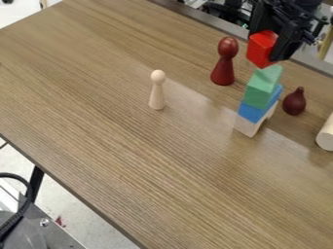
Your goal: Move the red cube on to the top of the green rectangle.
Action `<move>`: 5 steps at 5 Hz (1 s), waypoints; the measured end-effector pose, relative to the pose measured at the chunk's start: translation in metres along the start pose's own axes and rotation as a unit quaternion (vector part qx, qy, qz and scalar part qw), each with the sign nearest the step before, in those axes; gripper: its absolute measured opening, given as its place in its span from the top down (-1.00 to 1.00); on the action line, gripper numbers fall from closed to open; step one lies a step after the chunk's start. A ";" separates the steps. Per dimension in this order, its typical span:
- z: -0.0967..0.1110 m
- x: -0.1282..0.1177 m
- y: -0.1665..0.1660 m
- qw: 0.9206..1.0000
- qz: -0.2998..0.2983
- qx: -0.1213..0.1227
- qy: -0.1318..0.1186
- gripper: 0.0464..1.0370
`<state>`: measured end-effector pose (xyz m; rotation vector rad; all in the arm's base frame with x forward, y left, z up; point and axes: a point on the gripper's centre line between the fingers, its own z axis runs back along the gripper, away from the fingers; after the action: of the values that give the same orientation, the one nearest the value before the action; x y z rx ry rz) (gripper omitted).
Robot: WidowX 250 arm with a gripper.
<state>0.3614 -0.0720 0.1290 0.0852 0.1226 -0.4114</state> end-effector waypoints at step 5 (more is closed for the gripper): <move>-0.011 -0.001 -0.008 1.000 -0.009 0.004 0.020 -0.78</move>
<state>0.3566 -0.0775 0.1177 0.1011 0.1609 -0.4290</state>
